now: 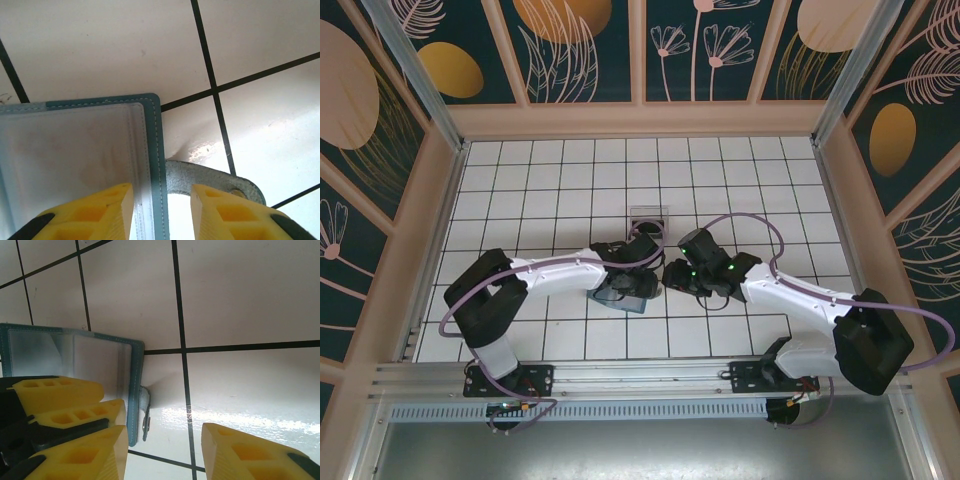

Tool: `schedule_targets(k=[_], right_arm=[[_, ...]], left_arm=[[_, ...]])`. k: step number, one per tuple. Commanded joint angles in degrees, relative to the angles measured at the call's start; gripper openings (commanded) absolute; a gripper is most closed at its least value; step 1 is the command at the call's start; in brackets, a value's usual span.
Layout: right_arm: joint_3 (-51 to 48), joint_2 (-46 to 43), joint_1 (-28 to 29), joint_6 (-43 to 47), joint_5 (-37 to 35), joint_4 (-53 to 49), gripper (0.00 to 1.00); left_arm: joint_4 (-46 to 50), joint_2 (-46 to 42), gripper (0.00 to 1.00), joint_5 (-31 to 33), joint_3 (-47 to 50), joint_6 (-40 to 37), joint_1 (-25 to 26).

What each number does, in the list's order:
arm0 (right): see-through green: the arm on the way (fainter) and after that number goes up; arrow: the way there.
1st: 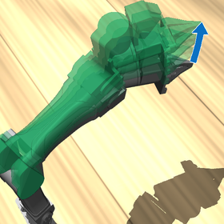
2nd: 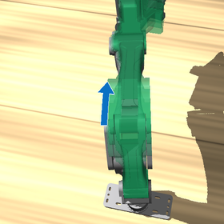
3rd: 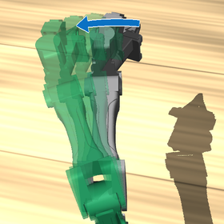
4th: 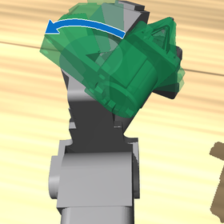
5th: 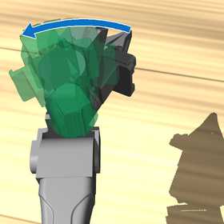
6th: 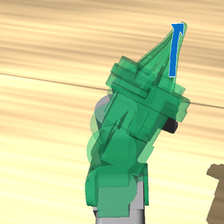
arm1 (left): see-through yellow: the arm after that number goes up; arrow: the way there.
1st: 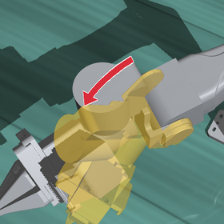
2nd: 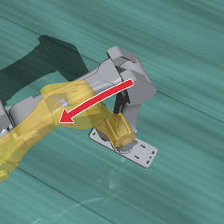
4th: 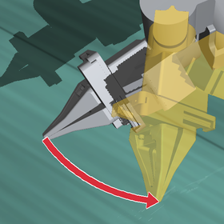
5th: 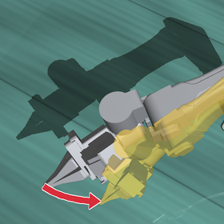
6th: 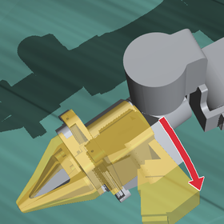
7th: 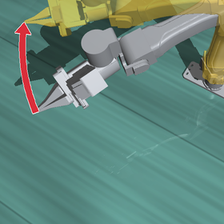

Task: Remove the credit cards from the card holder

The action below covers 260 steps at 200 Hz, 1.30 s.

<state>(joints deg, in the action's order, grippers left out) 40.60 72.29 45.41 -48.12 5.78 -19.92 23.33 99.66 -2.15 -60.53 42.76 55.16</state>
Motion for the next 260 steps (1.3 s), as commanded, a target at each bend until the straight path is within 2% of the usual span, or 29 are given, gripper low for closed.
schedule_targets(k=[1,59,139,260], right_arm=[[0.5,-0.3,-0.3,0.8,-1.8,-1.1,0.44],[0.6,-0.1,-0.3,0.8,-1.7,-1.1,0.44],[1.2,1.0,-0.3,1.2,-1.4,-1.1,0.44],[1.6,1.7,-0.3,1.4,-1.3,-0.8,0.44]], left_arm=[[-1.8,-0.6,0.37,-1.3,1.3,1.2,0.4],[-1.7,0.5,0.37,-0.3,2.4,1.1,0.3],[5.9,0.8,0.38,8.2,1.2,0.0,0.3],[11.8,0.8,0.4,14.8,-1.1,-0.6,0.4]])
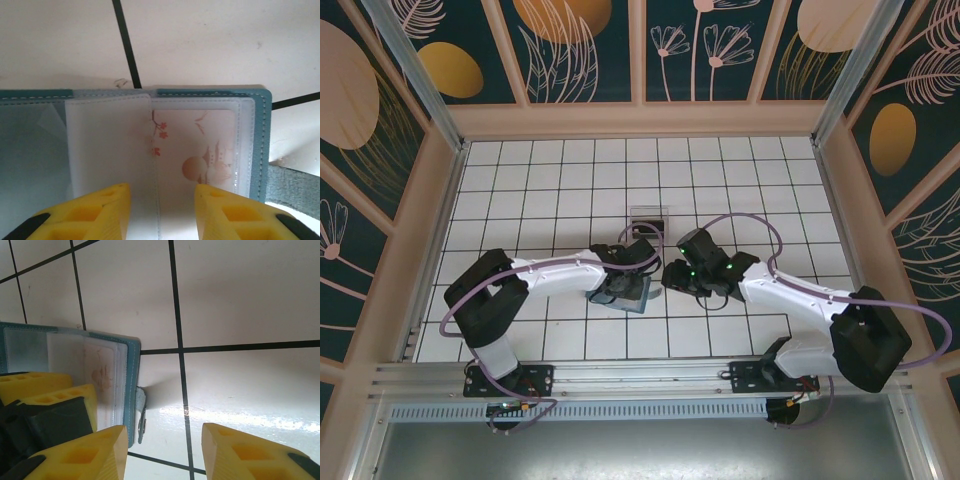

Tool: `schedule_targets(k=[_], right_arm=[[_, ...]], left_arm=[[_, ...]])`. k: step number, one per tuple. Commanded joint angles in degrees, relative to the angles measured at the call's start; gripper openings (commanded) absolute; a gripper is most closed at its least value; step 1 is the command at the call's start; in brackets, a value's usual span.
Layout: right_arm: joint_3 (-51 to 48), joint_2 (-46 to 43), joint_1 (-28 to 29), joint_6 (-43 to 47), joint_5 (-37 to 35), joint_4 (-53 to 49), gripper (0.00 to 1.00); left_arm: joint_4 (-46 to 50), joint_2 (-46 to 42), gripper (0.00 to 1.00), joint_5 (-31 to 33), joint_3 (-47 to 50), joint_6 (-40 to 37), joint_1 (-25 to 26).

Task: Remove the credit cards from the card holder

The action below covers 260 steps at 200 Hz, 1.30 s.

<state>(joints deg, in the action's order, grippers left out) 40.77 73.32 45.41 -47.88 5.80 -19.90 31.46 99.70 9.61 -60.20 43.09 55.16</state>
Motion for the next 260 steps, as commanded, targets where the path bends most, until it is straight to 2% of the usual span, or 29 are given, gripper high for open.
schedule_targets(k=[1,110,208,260], right_arm=[[1.4,0.7,-0.3,1.2,-1.3,-0.8,0.44],[1.9,2.1,-0.1,1.2,-0.1,0.5,0.44],[2.2,8.6,1.7,0.4,6.5,6.4,0.44],[2.0,12.4,2.2,-0.1,8.5,9.3,0.4]], left_arm=[[3.7,0.8,0.4,3.1,-1.4,-0.9,0.3],[10.1,1.4,0.42,9.9,-4.0,-1.6,0.4],[12.6,-1.2,0.41,17.4,-1.3,-1.8,0.2],[11.3,-4.7,0.42,17.4,1.1,-2.9,-1.7]])
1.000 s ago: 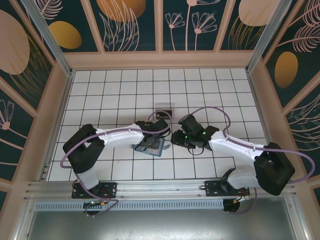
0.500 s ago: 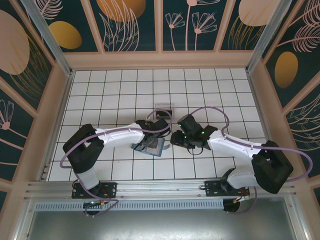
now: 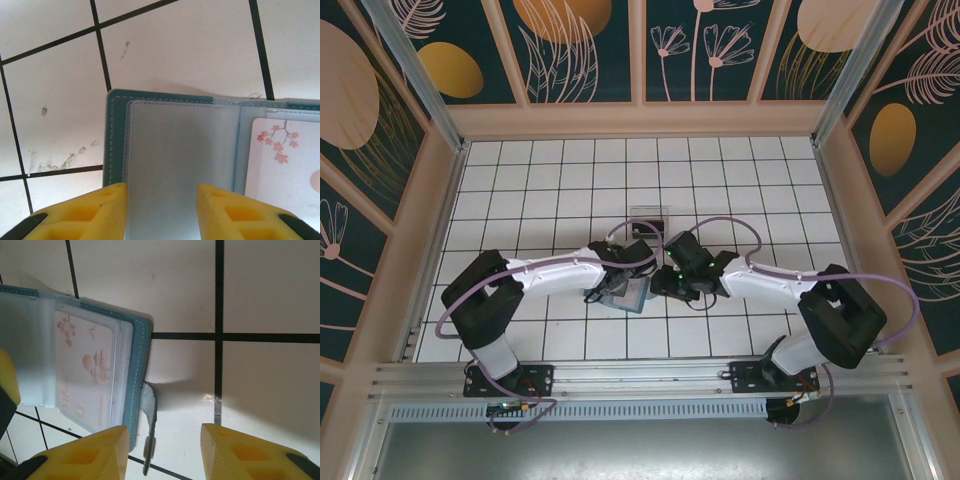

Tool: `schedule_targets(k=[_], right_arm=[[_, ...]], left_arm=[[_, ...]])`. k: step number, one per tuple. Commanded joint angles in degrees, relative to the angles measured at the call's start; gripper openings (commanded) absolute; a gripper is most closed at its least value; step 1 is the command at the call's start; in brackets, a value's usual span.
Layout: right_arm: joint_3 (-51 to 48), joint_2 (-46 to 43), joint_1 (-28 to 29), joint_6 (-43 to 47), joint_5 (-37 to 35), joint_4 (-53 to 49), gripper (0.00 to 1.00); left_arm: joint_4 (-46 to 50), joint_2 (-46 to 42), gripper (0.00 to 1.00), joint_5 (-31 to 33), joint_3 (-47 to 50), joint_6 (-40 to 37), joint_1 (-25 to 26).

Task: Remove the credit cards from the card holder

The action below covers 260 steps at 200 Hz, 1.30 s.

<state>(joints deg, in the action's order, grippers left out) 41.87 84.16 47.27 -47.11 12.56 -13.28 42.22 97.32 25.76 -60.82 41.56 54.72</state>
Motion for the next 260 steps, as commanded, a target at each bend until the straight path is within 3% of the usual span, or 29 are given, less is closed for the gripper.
schedule_targets(k=[1,80,112,155,210,260], right_arm=[[0.9,1.6,0.4,-0.8,1.8,2.8,0.39],[2.1,2.9,-0.4,1.2,-1.2,-0.9,0.12],[3.0,3.1,-2.4,3.5,-3.1,-3.2,0.06],[6.1,5.4,-5.1,7.0,-4.0,-5.1,0.06],[10.3,4.1,-5.2,8.2,-7.8,-11.5,0.23],[13.5,1.2,-4.4,7.8,-9.3,-14.4,0.32]], left_arm=[[0.5,-2.4,0.42,1.1,1.7,-1.4,-1.4],[-4.5,-5.3,0.41,-2.6,8.3,-3.8,-5.4],[-5.7,-5.6,0.41,-4.5,9.6,-4.0,-5.6],[-8.4,-7.1,0.39,-9.1,11.0,-3.4,-5.6],[-6.6,-11.6,0.38,-8.5,8.1,-2.8,-5.8],[-12.0,-14.3,0.37,-16.0,5.4,-1.5,-6.2]])
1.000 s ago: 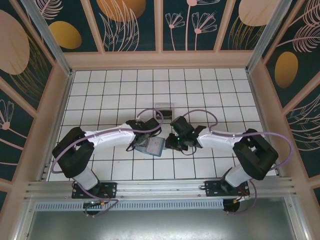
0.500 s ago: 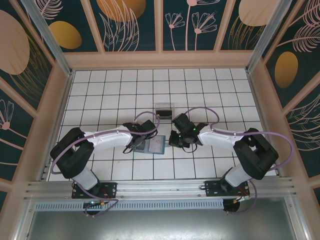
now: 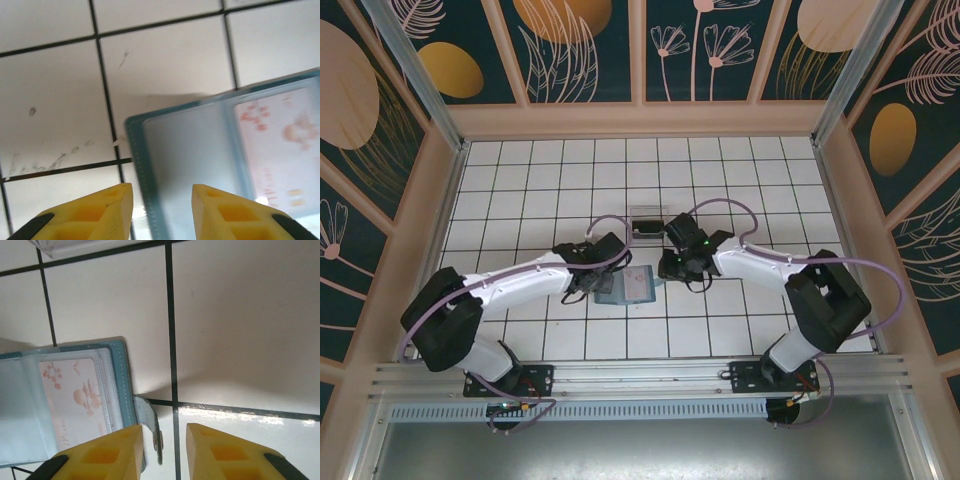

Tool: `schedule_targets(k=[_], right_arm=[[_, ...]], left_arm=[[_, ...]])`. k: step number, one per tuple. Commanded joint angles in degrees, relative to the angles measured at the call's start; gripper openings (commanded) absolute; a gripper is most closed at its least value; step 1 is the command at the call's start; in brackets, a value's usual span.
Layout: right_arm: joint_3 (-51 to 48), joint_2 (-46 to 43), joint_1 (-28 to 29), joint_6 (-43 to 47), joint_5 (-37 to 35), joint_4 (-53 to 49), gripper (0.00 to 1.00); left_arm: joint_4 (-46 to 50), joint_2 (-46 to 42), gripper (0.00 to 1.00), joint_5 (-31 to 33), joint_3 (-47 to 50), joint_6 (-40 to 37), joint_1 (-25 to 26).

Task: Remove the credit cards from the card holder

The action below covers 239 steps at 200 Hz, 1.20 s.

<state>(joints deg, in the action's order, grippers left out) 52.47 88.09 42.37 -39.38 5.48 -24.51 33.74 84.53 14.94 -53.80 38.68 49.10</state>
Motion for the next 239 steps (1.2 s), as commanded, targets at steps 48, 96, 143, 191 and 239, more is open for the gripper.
schedule_targets(k=[48,96,143,191,239], right_arm=[[5.1,-2.0,1.5,-0.6,2.7,-0.3,0.34],[6.0,3.2,2.7,-0.5,4.6,2.1,0.34],[6.1,8.3,2.9,0.1,5.3,3.6,0.33],[6.8,11.8,2.9,0.7,5.3,3.8,0.3],[6.8,14.2,3.5,1.0,5.8,4.1,0.29]], left_arm=[[-14.3,0.3,0.35,-14.8,1.3,4.7,-2.5],[-21.3,3.1,0.32,-19.2,4.7,8.0,-3.8],[-24.6,4.3,0.29,-20.2,7.5,9.6,-4.6],[-25.3,4.7,0.28,-20.1,8.6,9.8,-5.0],[-25.7,5.3,0.28,-20.3,9.4,9.6,-5.3]])
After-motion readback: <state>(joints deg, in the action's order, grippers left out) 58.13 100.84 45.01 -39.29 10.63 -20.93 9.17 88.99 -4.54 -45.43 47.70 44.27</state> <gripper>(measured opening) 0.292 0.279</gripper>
